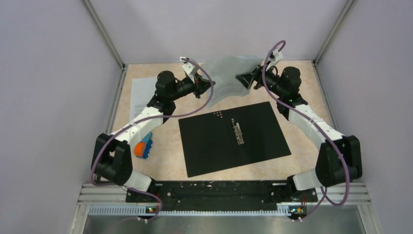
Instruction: Put the files into the folder
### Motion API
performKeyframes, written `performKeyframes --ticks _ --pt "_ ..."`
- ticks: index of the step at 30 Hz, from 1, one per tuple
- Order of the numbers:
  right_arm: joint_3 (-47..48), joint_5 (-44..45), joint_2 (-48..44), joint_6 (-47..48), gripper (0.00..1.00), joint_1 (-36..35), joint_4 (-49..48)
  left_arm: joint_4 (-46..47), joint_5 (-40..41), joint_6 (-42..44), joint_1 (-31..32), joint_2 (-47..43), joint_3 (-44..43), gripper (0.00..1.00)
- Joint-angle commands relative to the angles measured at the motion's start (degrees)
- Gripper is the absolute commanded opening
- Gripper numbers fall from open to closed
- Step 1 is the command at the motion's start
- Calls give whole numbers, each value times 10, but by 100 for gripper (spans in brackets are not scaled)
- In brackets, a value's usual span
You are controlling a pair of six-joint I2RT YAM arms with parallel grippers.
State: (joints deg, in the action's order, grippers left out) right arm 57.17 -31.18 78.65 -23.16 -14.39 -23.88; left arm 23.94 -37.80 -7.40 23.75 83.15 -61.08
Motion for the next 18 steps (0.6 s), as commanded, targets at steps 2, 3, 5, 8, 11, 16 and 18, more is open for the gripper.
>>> performKeyframes --ticks 2,3,5,8,11,16,18 --pt "80 -55 94 -17 67 7 -112 96 8 84 -1 75 -44 0" --pt "93 -55 114 -17 67 9 -119 98 9 92 -2 91 -52 0" --pt "118 -57 153 -18 67 15 -132 116 18 103 -3 123 -65 0" --pt "157 -65 209 -20 67 20 -142 136 31 110 -7 174 -88 0" --pt "182 -64 255 -15 67 24 -151 174 47 113 -8 215 -97 0" --pt "187 -72 305 -15 68 30 -180 219 78 123 -8 257 -99 6" --pt "178 -74 319 -19 68 31 -195 229 82 124 -8 268 -95 11"
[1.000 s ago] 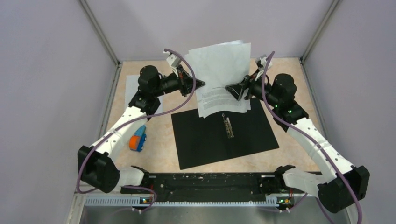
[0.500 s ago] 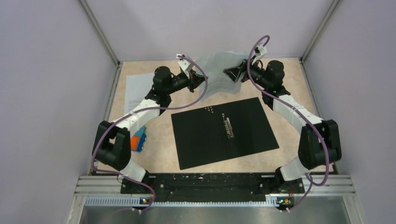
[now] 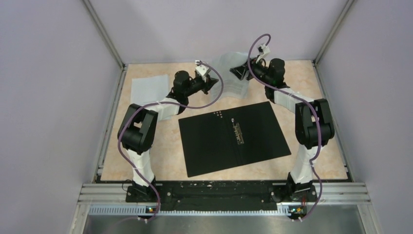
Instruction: Put the files into the folder
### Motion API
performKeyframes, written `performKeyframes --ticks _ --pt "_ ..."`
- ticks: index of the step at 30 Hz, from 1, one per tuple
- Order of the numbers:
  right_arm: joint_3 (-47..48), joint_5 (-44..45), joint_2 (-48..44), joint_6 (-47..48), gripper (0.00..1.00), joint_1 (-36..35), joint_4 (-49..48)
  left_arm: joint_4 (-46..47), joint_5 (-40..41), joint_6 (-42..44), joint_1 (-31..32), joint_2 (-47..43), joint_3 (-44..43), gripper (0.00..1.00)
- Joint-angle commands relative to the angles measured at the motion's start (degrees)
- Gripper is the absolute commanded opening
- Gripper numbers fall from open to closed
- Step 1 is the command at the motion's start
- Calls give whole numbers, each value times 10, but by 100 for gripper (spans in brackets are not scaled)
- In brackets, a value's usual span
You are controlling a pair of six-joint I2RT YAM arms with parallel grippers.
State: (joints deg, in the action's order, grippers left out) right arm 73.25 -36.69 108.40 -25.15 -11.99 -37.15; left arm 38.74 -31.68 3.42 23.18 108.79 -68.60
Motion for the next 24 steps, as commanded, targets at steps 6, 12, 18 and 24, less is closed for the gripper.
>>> performKeyframes --ticks 6,12,18,24 --pt "-2 -16 42 -13 68 9 -94 113 35 4 -3 32 -1 33" --pt "-8 -13 46 -23 68 9 -105 119 51 2 -2 35 0 33" --pt "23 6 11 -6 54 9 -15 85 33 -55 -1 33 -52 0" --pt "100 138 -100 97 25 -8 274 -30 27 -169 30 -18 -113 0"
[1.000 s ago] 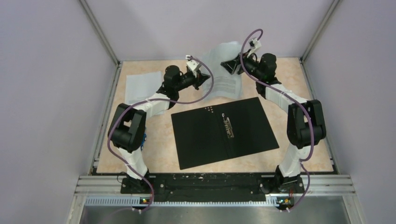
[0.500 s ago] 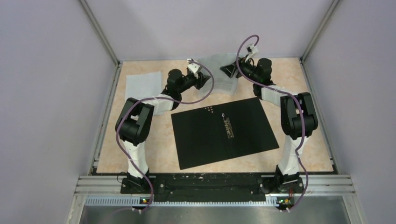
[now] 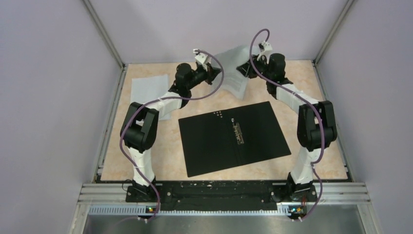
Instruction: Put the files into the folder
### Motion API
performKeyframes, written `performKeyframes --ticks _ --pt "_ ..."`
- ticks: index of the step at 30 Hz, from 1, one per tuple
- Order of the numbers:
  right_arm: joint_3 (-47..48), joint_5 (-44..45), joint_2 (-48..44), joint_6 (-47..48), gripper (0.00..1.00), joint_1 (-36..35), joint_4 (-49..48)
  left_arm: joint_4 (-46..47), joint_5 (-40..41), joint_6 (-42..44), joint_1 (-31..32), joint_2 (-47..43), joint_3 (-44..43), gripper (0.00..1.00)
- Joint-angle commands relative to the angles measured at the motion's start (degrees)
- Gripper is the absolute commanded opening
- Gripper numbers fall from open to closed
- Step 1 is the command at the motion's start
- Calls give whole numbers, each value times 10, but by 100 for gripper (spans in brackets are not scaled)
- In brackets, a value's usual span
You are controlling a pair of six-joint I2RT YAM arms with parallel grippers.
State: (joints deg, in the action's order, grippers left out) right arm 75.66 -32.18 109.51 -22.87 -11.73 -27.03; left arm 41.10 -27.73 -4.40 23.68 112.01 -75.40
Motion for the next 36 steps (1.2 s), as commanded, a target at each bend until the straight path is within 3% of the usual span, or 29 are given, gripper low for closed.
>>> performKeyframes --ticks 1,3,7,10,18,24,36 --pt "87 122 -127 82 22 -14 215 -72 -17 -122 31 -58 -53 0" --pt "102 172 -159 84 23 -18 307 -118 -30 -202 44 -72 -65 0" --pt "70 235 -236 55 62 -20 386 -162 -21 -334 68 -93 -50 0" --pt "14 287 -295 43 77 -19 409 -178 -25 -434 88 -78 -38 0" --pt "-130 395 -362 -24 86 0 464 -261 29 -516 151 18 -25 0" --pt "-157 438 -337 -27 89 6 489 -336 68 -535 185 80 -60 0" --pt "-186 399 -271 -37 92 27 449 -428 114 -542 197 95 -86 0"
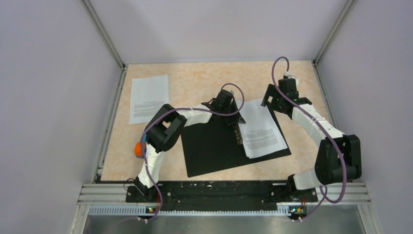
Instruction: Put the files into the folder
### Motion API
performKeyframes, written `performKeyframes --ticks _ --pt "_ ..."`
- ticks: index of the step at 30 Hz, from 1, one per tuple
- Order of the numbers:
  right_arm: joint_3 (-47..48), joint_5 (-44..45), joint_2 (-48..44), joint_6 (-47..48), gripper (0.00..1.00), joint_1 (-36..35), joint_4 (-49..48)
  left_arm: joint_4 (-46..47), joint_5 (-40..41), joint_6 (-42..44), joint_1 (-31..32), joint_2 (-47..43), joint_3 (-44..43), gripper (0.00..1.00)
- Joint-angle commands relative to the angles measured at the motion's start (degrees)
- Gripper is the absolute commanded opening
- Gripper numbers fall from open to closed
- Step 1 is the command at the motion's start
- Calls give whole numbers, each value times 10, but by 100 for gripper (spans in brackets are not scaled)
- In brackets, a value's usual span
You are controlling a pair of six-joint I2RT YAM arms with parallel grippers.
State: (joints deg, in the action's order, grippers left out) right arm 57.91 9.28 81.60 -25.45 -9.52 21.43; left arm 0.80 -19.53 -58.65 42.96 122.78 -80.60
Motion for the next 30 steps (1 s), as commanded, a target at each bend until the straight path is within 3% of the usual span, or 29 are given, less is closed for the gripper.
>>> performKeyframes --ticks 1,12,16,20,25,30 --pt "-13 -19 12 -13 91 5 -38 -27 35 1 5 -12 -35 0" --pt "-62 -26 38 -28 88 5 -71 -56 8 26 11 20 -83 0" --pt "-64 -27 43 -29 88 4 -79 -61 5 32 11 25 -86 8" --pt "-66 -30 54 -31 88 4 -85 -62 4 48 11 21 -85 24" --pt "-68 -32 61 -33 88 4 -91 -71 15 80 6 4 -85 65" --pt "-64 -30 62 -33 88 4 -91 -80 31 116 -2 -34 -67 88"
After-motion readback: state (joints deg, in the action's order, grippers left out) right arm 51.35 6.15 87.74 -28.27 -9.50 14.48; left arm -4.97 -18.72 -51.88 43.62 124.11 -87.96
